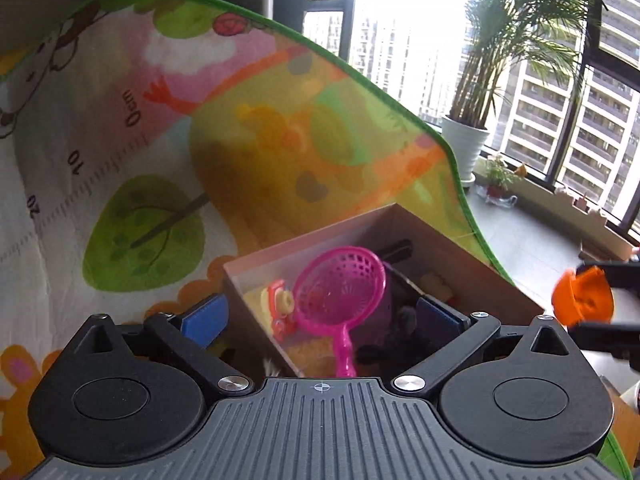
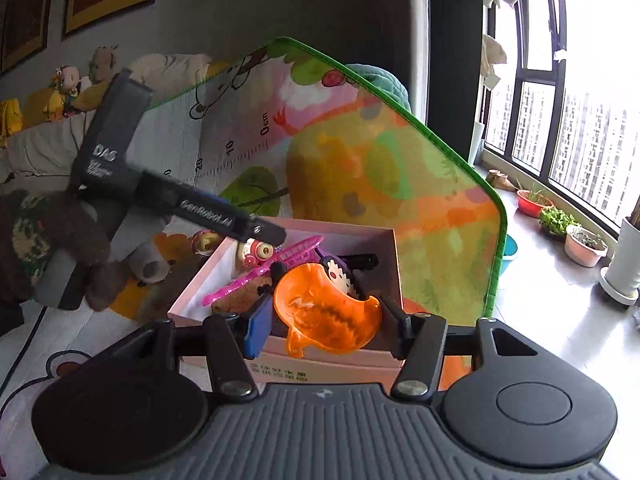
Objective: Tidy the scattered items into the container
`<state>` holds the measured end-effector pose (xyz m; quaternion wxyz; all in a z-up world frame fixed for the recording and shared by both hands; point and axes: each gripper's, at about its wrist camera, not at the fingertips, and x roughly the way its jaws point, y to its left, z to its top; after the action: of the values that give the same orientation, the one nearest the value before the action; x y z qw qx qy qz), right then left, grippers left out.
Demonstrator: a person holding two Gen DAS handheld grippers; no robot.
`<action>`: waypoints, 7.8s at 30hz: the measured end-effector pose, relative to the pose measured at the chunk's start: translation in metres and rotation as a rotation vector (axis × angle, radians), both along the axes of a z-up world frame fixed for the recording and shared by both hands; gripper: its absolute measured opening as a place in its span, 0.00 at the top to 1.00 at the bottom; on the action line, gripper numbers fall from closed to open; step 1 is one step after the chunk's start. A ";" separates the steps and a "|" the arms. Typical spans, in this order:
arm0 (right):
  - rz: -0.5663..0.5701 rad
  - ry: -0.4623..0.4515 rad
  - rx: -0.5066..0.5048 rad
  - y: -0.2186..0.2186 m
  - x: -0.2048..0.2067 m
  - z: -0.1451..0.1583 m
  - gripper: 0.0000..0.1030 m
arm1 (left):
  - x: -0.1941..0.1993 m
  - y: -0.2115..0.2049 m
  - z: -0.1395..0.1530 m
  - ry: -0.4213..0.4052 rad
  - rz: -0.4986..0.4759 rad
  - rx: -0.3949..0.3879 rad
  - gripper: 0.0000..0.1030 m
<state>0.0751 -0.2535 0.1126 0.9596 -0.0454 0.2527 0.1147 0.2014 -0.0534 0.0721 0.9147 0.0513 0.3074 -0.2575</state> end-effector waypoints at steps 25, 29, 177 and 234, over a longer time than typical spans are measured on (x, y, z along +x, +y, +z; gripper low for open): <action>0.233 0.248 -0.200 0.176 0.167 -0.017 0.36 | -0.097 0.097 -0.074 0.075 0.246 -0.047 0.00; 0.219 0.279 -0.290 0.210 0.182 -0.044 0.36 | -0.097 0.099 -0.074 0.075 0.248 -0.058 0.00; 0.028 0.026 0.069 0.028 -0.099 -0.101 0.06 | -0.011 0.105 -0.047 -0.046 0.510 0.143 0.00; 0.313 0.542 -0.176 0.272 0.224 -0.061 0.01 | -0.122 0.227 -0.030 0.035 0.551 -0.249 0.00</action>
<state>0.2990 0.0183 0.0514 0.8204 -0.1344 0.4980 0.2466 0.0791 0.1735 0.0419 0.9438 -0.1510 0.2917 -0.0361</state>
